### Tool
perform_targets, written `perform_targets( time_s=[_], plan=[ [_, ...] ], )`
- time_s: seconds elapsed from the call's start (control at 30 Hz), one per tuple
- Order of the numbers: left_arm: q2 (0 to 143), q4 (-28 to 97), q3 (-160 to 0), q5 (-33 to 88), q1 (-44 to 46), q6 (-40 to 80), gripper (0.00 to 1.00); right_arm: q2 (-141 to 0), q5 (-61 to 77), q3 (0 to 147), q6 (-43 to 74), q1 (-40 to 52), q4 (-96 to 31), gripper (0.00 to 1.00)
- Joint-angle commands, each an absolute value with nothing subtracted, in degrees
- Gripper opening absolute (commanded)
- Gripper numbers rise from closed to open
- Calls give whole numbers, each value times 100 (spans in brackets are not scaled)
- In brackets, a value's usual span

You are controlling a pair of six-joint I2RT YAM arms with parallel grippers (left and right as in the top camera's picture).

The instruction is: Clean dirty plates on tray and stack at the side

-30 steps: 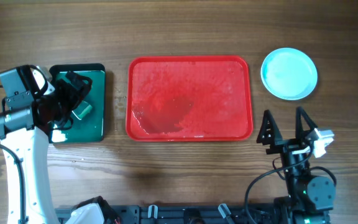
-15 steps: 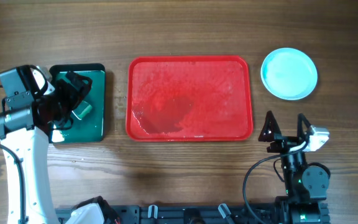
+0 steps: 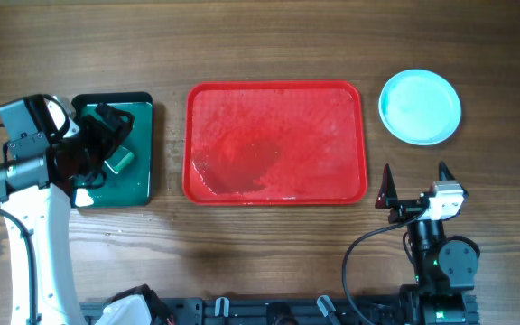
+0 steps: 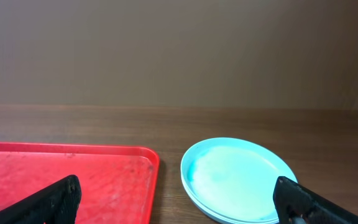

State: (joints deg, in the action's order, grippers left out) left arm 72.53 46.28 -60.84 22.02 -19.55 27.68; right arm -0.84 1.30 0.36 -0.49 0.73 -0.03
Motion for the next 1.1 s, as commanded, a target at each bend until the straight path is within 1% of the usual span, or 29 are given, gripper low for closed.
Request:
perform_targets(
  time_s=[0.0, 0.83, 0.97, 1.07],
  plan=[
    [7253, 4615, -6077, 2268, -1933, 2655, 100, -19, 270, 30, 261, 40, -8, 100],
    [7253, 4615, -6077, 2268, -1933, 2655, 100, -21, 268, 30, 318, 40, 3, 100],
    [7253, 4615, -6077, 1787, -1933, 2569, 100, -21, 268, 30, 316, 40, 5, 100],
    [7231, 4639, -6075, 1774, -1918, 2571, 100, -21, 268, 30, 318, 40, 3, 100]
  ],
)
